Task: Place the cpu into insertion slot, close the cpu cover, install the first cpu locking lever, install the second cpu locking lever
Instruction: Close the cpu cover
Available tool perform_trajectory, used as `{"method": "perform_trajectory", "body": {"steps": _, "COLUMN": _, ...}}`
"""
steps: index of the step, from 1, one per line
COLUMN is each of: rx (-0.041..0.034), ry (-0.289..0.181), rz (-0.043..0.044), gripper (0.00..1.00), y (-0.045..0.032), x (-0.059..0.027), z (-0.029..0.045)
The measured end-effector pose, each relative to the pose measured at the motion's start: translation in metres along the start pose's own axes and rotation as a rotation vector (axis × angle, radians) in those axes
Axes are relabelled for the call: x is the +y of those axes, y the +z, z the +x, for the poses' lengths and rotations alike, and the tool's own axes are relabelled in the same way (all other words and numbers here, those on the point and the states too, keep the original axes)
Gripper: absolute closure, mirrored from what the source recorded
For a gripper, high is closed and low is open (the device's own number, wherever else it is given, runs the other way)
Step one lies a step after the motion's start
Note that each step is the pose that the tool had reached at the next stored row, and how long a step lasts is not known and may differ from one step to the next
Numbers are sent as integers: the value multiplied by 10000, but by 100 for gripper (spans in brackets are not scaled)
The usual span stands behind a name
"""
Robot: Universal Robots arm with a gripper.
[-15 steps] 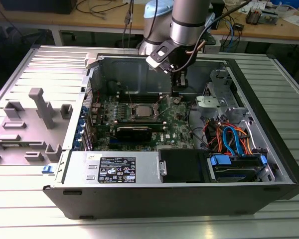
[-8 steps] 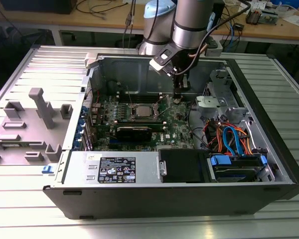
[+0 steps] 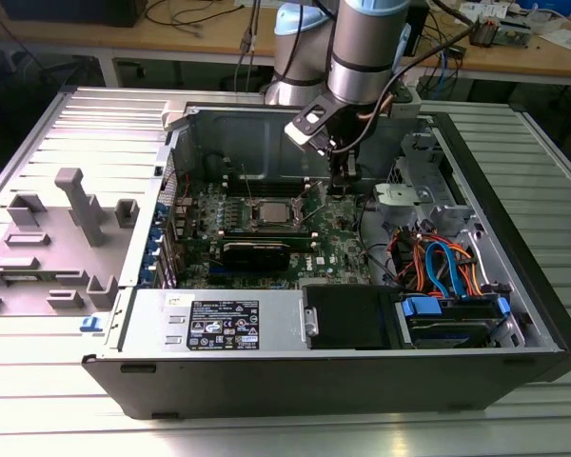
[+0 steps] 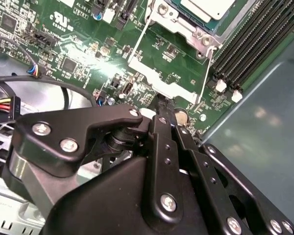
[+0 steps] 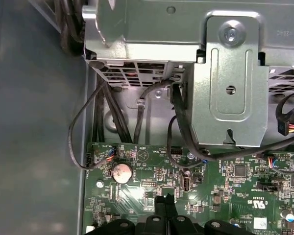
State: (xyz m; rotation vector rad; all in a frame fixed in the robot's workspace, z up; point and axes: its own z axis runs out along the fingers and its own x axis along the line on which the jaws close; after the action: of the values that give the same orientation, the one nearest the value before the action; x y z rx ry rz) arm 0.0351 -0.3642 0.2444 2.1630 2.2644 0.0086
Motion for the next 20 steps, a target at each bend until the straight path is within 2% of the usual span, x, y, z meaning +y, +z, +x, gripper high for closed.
{"method": "perform_trajectory", "body": {"steps": 6, "rx": 3, "ry": 1, "rz": -1, "gripper": 89, "y": 22, "x": -26, "z": -58}}
{"method": "perform_trajectory", "body": {"steps": 12, "rx": -1, "ry": 1, "rz": 0, "gripper": 89, "y": 24, "x": -146, "z": -55}}
{"method": "perform_trajectory", "body": {"steps": 20, "rx": 1, "ry": 3, "rz": -1, "gripper": 89, "y": 24, "x": -157, "z": -54}}
